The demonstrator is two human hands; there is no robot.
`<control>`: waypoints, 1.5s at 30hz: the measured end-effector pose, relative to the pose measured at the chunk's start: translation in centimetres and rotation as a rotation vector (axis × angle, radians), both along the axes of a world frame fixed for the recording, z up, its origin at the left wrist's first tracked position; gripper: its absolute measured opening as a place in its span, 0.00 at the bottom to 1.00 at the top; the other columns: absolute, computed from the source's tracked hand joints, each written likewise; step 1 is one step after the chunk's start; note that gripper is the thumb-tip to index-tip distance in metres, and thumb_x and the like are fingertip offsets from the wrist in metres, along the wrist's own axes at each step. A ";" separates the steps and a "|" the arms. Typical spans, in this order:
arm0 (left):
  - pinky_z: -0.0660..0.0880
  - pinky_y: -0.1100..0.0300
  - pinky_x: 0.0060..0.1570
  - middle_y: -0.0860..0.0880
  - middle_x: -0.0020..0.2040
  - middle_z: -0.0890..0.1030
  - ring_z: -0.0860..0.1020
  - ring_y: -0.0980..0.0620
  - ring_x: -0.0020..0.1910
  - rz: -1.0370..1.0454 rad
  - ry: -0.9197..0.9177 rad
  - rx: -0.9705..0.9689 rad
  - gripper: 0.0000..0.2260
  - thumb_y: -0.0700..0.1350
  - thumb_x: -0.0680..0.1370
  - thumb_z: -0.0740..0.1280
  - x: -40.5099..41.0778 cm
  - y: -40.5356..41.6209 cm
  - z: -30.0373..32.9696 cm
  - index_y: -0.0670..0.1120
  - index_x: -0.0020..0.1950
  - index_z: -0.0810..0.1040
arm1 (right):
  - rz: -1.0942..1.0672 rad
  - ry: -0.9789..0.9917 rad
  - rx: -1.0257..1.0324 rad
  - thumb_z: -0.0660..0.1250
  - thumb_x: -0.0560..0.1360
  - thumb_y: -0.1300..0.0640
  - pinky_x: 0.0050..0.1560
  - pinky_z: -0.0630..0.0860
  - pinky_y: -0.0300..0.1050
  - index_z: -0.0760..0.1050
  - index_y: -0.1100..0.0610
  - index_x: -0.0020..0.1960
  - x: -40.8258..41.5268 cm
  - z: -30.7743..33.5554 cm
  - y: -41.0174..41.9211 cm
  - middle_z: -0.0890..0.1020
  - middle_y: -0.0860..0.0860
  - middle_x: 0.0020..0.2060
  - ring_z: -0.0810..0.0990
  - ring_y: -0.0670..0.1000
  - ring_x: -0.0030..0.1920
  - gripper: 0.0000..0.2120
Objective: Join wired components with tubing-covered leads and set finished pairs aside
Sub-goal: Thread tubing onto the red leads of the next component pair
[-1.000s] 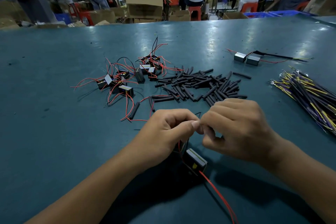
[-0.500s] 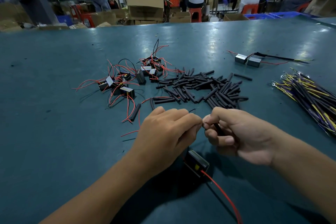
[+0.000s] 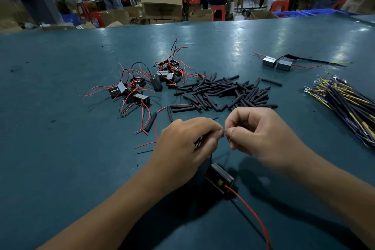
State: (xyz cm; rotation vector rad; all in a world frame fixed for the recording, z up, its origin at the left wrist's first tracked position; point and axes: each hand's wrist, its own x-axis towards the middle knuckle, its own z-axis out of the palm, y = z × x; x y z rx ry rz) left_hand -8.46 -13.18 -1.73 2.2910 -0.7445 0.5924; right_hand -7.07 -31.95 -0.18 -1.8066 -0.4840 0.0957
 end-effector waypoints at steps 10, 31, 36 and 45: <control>0.61 0.66 0.30 0.56 0.29 0.69 0.64 0.59 0.28 -0.170 0.419 -0.376 0.08 0.46 0.81 0.65 0.2 0.1 -0.4 0.45 0.45 0.82 | -0.062 -0.713 -0.462 0.66 0.73 0.57 0.29 0.68 0.39 0.77 0.54 0.39 0.6 0.0 -1.1 0.76 0.44 0.29 0.70 0.46 0.27 0.05; 0.66 0.50 0.36 0.53 0.35 0.76 0.73 0.48 0.33 0.109 -0.306 0.318 0.09 0.45 0.83 0.63 0.0 0.5 0.1 0.48 0.47 0.81 | 0.022 0.745 0.232 0.64 0.72 0.61 0.20 0.60 0.35 0.76 0.57 0.36 0.3 0.6 -0.1 0.73 0.51 0.28 0.60 0.44 0.20 0.07; 0.68 0.49 0.38 0.58 0.39 0.80 0.76 0.54 0.37 0.058 -0.147 0.152 0.10 0.49 0.82 0.62 0.2 0.3 -0.2 0.50 0.48 0.82 | -0.022 0.283 0.076 0.65 0.75 0.63 0.23 0.63 0.34 0.77 0.56 0.32 0.0 0.0 0.2 0.75 0.51 0.25 0.66 0.46 0.24 0.12; 0.68 0.69 0.37 0.56 0.33 0.77 0.73 0.62 0.33 -0.243 0.591 -0.253 0.09 0.46 0.82 0.65 0.3 0.9 0.0 0.46 0.49 0.83 | -0.002 -0.688 -0.513 0.64 0.73 0.54 0.27 0.67 0.39 0.77 0.54 0.39 1.2 -0.2 -2.3 0.75 0.46 0.27 0.70 0.46 0.25 0.07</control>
